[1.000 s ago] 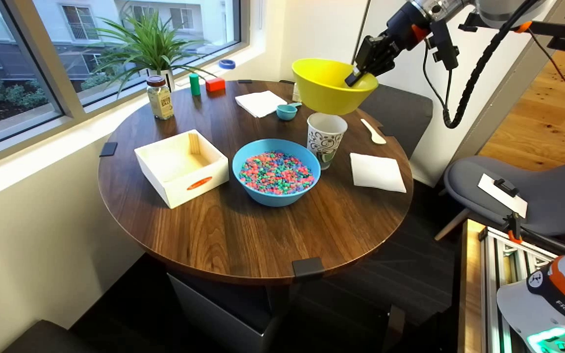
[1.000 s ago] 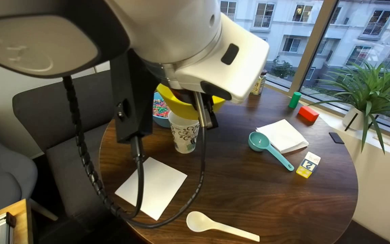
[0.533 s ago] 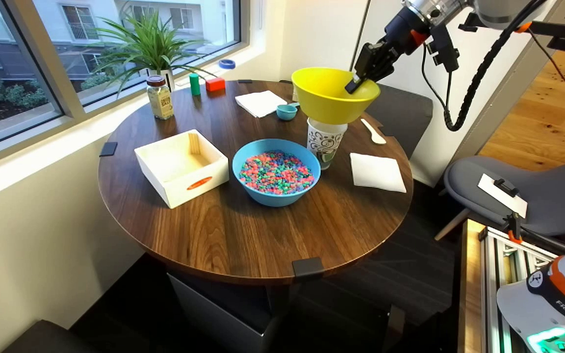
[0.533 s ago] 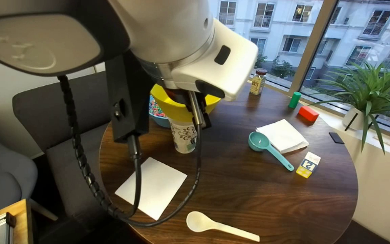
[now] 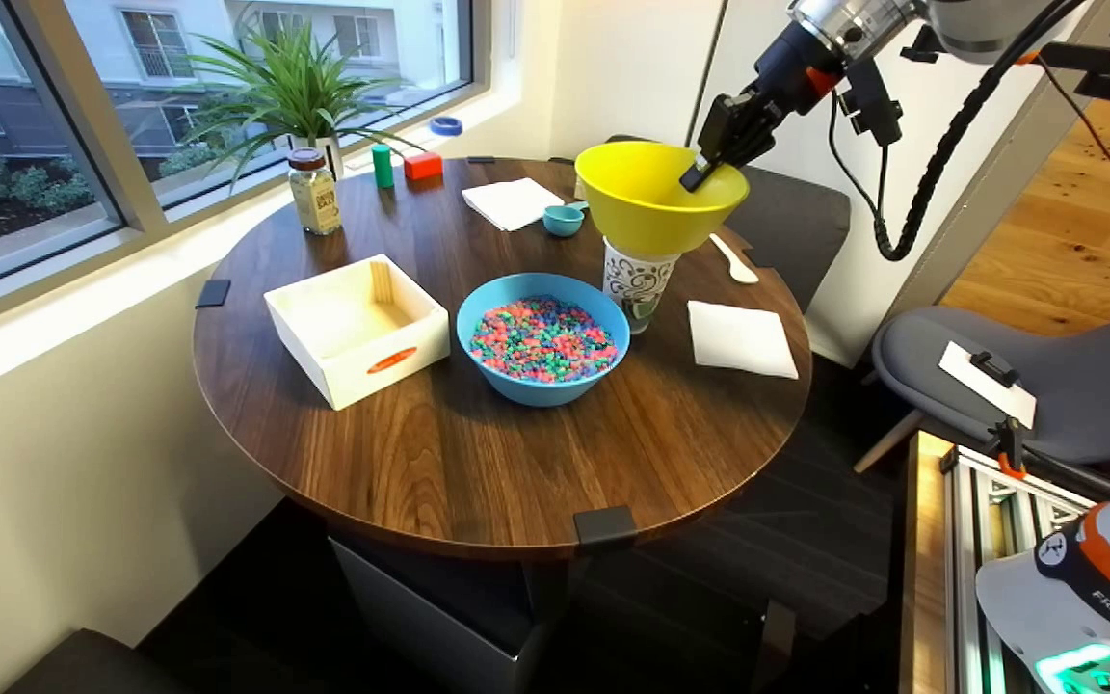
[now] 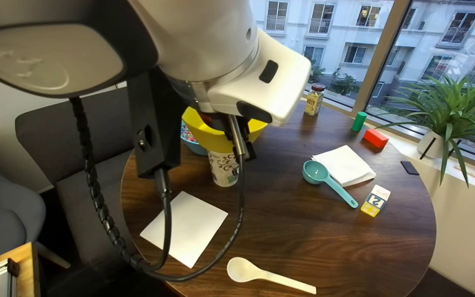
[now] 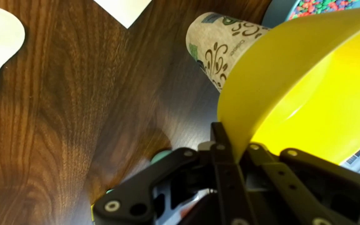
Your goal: Put the yellow bowl on the paper cup and then put some of the contents of the blue bowl into the yellow bowl
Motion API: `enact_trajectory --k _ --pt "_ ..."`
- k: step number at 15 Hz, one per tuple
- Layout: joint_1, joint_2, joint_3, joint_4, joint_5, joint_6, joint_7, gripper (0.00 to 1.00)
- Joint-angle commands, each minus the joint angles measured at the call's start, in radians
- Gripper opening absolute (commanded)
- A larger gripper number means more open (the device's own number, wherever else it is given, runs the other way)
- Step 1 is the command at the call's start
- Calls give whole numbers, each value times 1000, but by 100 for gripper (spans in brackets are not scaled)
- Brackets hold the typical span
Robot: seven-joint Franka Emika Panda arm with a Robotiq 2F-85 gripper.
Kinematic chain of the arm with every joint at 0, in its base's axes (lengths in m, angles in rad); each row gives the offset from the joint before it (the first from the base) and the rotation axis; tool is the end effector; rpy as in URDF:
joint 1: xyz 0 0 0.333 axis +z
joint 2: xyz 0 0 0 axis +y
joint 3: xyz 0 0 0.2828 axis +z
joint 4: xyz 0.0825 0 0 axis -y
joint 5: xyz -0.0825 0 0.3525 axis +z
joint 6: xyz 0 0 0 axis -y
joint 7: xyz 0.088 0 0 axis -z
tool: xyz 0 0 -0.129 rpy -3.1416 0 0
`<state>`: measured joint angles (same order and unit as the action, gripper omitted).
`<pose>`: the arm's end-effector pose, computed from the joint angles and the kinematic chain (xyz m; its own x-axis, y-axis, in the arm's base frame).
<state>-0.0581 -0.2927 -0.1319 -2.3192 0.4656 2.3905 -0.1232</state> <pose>0.4727 -0.0822 0.4587 0.8610 -0.3929 0.3229 -0.2522 -0.8813 -0.3996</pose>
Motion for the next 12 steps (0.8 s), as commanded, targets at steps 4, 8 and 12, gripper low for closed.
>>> enact_trajectory --k 4,8,12 --pt "10 -22 9 -33 -34 5 23 2" --pt "14 -19 11 -38 -35 13 20 2" --pt "9 -16 12 -37 -49 11 26 2"
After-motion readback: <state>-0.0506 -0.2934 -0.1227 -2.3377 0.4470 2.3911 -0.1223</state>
